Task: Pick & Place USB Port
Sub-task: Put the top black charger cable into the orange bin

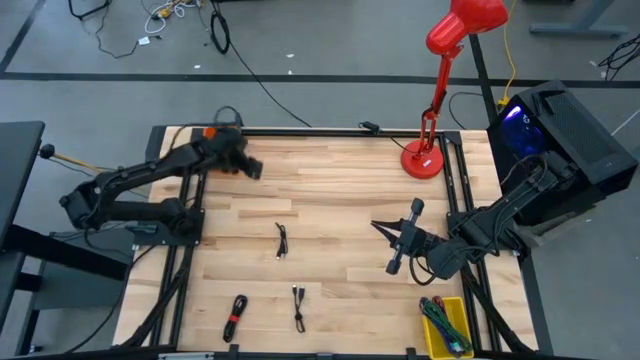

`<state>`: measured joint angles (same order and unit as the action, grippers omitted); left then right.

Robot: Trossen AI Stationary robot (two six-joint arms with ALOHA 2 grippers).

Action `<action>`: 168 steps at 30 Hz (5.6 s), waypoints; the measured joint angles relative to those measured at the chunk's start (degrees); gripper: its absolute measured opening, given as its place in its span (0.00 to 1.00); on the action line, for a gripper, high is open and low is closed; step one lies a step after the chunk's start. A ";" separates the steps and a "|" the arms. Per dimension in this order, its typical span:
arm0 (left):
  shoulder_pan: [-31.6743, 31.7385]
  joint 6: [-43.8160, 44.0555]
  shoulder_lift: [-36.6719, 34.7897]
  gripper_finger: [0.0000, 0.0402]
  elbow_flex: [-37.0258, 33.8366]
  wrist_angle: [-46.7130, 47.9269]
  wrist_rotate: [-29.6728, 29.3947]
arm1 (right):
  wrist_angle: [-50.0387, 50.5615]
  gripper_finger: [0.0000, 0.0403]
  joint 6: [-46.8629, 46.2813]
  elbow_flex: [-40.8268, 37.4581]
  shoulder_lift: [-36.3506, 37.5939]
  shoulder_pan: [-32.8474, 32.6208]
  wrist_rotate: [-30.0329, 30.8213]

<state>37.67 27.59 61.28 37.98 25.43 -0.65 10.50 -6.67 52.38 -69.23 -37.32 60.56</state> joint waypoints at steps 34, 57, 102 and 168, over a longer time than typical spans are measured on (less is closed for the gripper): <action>-62.84 54.47 14.97 0.38 -0.04 -7.05 -15.30 | 1.60 0.04 1.54 0.00 -0.02 0.00 1.02; -53.31 47.75 21.51 0.41 -0.04 -13.32 -10.67 | 3.78 0.04 1.15 -0.02 -0.02 -0.02 -1.64; -48.74 28.64 28.20 0.02 22.06 16.29 -22.67 | 9.85 0.04 -3.72 -0.02 -0.02 -0.02 -1.52; 13.00 -8.76 -12.55 0.02 -6.58 -2.30 -32.07 | 11.47 0.04 -8.88 -0.02 0.00 -0.02 -0.01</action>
<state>50.68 18.83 48.73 31.40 23.14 -32.72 21.98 -15.55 52.36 -69.23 -37.34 60.55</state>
